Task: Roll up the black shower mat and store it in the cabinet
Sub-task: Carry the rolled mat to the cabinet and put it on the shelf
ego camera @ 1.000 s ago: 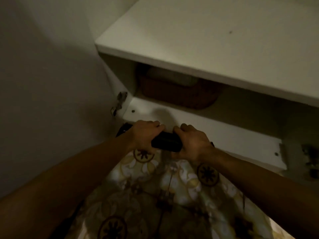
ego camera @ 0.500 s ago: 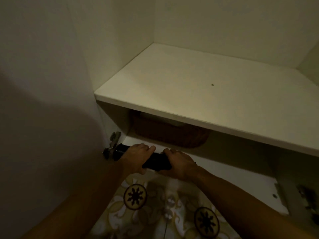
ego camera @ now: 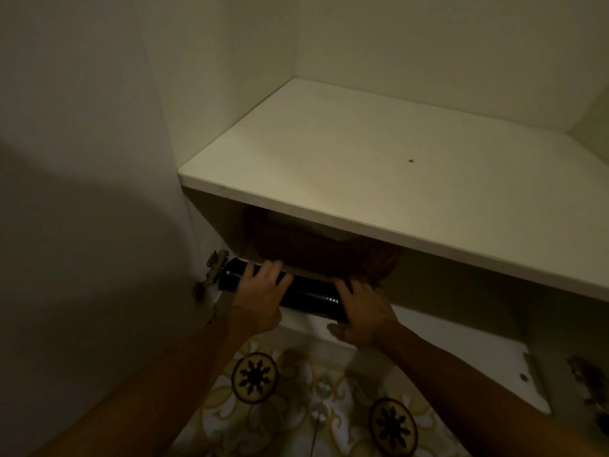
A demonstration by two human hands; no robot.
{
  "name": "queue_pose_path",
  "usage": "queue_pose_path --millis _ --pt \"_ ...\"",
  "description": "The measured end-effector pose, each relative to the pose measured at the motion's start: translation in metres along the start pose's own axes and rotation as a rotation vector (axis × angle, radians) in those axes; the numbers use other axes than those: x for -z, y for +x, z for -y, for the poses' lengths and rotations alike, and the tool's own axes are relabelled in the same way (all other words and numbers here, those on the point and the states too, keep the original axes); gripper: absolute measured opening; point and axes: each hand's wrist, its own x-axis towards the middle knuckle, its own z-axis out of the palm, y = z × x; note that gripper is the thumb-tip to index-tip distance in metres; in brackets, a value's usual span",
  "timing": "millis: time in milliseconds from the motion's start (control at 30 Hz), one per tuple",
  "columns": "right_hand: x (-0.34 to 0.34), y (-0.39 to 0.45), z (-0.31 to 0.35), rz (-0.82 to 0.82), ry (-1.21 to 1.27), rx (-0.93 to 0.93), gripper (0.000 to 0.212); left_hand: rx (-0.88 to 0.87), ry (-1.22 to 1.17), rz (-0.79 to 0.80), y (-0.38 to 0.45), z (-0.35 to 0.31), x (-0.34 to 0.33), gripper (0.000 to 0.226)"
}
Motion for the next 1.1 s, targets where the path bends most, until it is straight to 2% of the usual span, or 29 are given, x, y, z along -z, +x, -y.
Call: queue_pose_path --millis 100,167,267,367,467,533,633,800,967,1100 --pt "0.004 -0.002 -0.006 -0.028 0.021 -0.012 0.077 0.049 0.022 0.079 0.007 0.002 -0.002 0.089" --pt "0.008 -0.001 -0.007 -0.025 0.044 -0.01 0.07 0.09 0.016 0.097 0.012 0.001 -0.002 0.09" --pt "0.016 0.003 -0.009 0.056 0.094 -0.001 0.068 0.118 0.006 0.08 0.014 0.0 -0.005 0.086" --pt "0.022 0.005 -0.014 0.161 0.209 0.031 0.064 0.116 0.006 0.109 0.013 0.001 -0.007 0.092" --pt "0.021 0.002 -0.015 0.152 0.269 0.05 0.059 0.113 -0.003 0.105 0.012 0.004 -0.004 0.094" --pt "0.016 -0.001 -0.011 0.078 0.196 0.024 0.064 0.112 0.025 0.083 0.011 0.002 -0.002 0.091" --pt "0.007 -0.002 -0.002 -0.012 0.016 -0.023 0.073 0.127 0.039 -0.014 0.01 -0.006 0.006 0.07" --pt "-0.002 0.003 0.006 -0.018 -0.068 -0.056 0.081 0.079 0.172 -0.129 0.008 -0.005 0.007 0.058" --pt "0.003 0.013 0.0 0.059 0.006 -0.073 0.087 0.202 0.129 -0.001 0.015 -0.005 -0.002 0.064" --pt "0.003 0.013 0.005 0.079 -0.007 -0.096 0.09 0.203 0.122 0.004 0.014 -0.006 0.0 0.056"
